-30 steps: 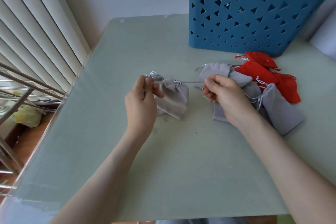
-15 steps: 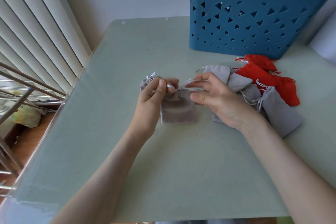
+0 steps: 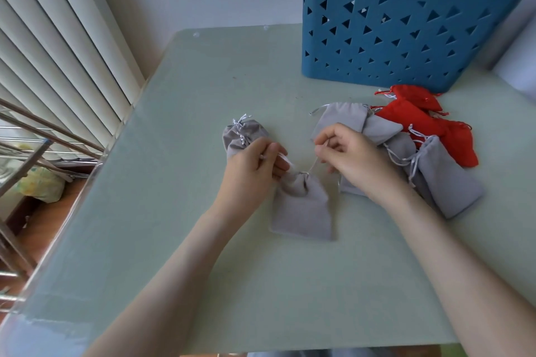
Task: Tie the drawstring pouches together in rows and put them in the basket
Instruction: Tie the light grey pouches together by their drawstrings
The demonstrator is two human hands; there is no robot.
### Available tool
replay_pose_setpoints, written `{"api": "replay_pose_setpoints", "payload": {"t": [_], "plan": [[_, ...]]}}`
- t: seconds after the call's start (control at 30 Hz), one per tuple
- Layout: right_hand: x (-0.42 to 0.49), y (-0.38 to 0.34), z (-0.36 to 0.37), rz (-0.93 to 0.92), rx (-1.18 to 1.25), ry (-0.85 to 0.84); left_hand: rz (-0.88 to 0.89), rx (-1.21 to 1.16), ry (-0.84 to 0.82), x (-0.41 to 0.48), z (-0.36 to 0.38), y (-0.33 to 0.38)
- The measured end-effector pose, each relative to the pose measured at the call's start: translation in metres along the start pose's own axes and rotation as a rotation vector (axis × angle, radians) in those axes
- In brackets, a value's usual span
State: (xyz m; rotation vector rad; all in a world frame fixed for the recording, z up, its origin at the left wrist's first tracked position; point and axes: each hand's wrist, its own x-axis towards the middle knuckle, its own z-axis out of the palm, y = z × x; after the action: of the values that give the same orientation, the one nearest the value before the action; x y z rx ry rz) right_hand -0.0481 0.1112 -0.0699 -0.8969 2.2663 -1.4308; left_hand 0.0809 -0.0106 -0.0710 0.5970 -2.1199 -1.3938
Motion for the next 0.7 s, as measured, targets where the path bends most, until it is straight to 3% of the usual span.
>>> {"api": "replay_pose_setpoints", "payload": {"t": [0.1, 0.2, 0.33, 0.7], "plan": [[-0.004, 0.004, 0.01, -0.166, -0.332, 0.033, -0.01, -0.043, -0.004, -0.001, 0.002, -0.001], [-0.005, -0.001, 0.011, -0.32, -0.378, 0.041, 0.046, -0.014, -0.028, -0.003, 0.002, 0.001], [-0.005, -0.002, 0.011, -0.369, -0.396, -0.195, 0.096, 0.008, -0.018, -0.005, 0.003, 0.005], [-0.014, -0.016, 0.009, -0.126, 0.234, -0.399, 0.077, -0.04, 0.042, -0.007, 0.0, 0.01]]}}
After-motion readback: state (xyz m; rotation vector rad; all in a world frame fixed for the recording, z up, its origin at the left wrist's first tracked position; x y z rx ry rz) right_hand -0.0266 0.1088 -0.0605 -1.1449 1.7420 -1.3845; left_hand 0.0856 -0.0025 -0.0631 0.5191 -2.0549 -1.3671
